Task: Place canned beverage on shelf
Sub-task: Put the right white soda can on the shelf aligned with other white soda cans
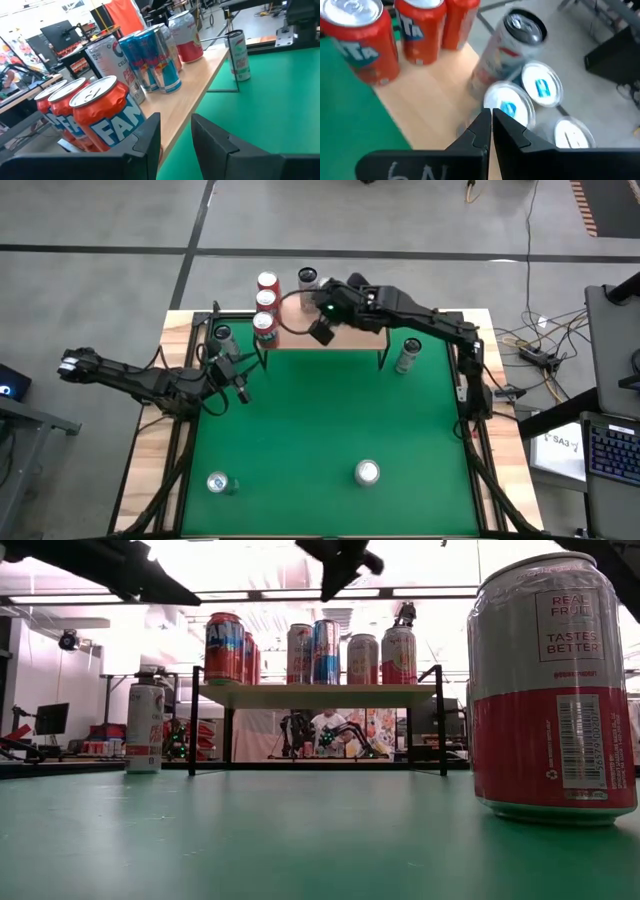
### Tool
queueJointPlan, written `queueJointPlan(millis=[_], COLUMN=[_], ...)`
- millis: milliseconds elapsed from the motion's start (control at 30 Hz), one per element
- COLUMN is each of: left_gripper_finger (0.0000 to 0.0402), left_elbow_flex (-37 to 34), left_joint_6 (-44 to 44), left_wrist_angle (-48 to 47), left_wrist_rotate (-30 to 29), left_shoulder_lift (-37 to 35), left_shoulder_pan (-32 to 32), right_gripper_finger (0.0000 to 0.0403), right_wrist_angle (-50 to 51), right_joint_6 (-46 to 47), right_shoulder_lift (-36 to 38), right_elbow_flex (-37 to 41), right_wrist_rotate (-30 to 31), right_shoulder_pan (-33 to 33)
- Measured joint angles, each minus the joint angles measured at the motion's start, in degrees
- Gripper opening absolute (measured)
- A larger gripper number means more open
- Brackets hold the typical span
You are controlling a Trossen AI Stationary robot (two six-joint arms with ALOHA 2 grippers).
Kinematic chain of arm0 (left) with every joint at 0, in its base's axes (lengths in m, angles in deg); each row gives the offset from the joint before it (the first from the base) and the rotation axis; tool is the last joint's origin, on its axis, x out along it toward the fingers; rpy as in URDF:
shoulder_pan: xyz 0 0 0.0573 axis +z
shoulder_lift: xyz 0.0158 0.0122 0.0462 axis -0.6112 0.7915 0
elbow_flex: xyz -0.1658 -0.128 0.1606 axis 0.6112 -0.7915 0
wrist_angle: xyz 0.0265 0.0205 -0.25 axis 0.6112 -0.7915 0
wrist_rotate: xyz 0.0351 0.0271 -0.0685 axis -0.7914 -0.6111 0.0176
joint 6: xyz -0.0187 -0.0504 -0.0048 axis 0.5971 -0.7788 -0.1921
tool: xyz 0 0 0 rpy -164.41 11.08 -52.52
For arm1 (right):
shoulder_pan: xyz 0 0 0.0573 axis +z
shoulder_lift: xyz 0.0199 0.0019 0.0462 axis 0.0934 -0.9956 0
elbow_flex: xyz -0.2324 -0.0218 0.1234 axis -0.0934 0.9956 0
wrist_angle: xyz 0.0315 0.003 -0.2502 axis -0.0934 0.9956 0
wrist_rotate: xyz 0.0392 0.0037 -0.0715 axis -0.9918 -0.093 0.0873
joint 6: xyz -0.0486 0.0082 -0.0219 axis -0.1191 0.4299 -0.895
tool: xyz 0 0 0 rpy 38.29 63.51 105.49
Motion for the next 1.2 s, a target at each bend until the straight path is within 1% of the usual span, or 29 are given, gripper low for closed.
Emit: queueJointPlan(millis=[133, 300, 333, 367, 467, 500, 533, 567, 600, 733, 933, 1067, 1200], left_gripper_finger=[0.0091, 0.0091, 0.0091, 0.0091, 0.0091, 0.0091, 0.0091, 0.0091, 0.0091, 0.0091, 0.0091, 0.0091, 0.0091], left_elbow_flex=[0.7, 1.1, 1.1, 1.1, 1.1, 1.1, 1.1, 1.1, 1.1, 1.1, 1.9, 2.1, 2.7], left_joint_6=[-0.3, -0.7, -0.7, -0.8, -1.0, -1.1, -1.5, -1.7, -1.9, -2.0, -2.6, -2.6, -2.6], left_wrist_angle=[0.1, 0.4, 0.6, 1.1, 2.0, 1.9, 1.9, 1.9, 1.9, 1.9, 1.6, 1.5, 1.2], left_wrist_rotate=[1.3, 4.7, 4.9, 5.0, 5.1, 5.1, 5.1, 5.1, 5.1, 5.2, 5.2, 5.2, 5.2], left_shoulder_lift=[0.2, 0.3, 0.3, 0.3, 0.2, 0.2, 0.2, 0.1, 0.0, -0.4, -0.5, -0.5, -0.5], left_shoulder_pan=[-0.2, -0.3, -0.3, -0.3, -0.4, -0.4, -0.6, -0.7, -0.7, -1.2, -2.1, -2.6, -2.6], right_gripper_finger=[0.0009, 0.0009, 0.0009, 0.0009, 0.0009, 0.0009, 0.0009, 0.0009, 0.0009, 0.0009, 0.0009, 0.0009, 0.0009], right_wrist_angle=[8.2, 23.9, 24.7, 23.7, 21.2, 21.9, 23.8, 24.9, 24.0, 24.2, 24.0, 22.1, 19.5], right_joint_6=[5.4, 18.3, 20.3, 20.9, 21.2, 21.4, 22.0, 23.2, 24.1, 27.1, 31.7, 33.3, 32.7], right_shoulder_lift=[3.1, 6.4, 6.9, 8.1, 11.1, 12.0, 12.8, 13.6, 14.9, 20.9, 29.7, 34.0, 36.1], right_elbow_flex=[-0.1, -0.1, 0.3, 1.6, 5.4, 6.4, 7.6, 9.4, 11.6, 21.5, 37.6, 44.9, 49.7], right_wrist_rotate=[0.0, -0.2, -0.3, -1.7, -11.2, -13.3, -14.1, -14.0, -14.0, -18.1, -20.0, -20.5, -21.2], right_shoulder_pan=[1.0, 1.4, 1.3, 1.2, 0.7, 0.6, 0.3, 0.1, -0.2, -2.9, -9.9, -13.8, -15.4])
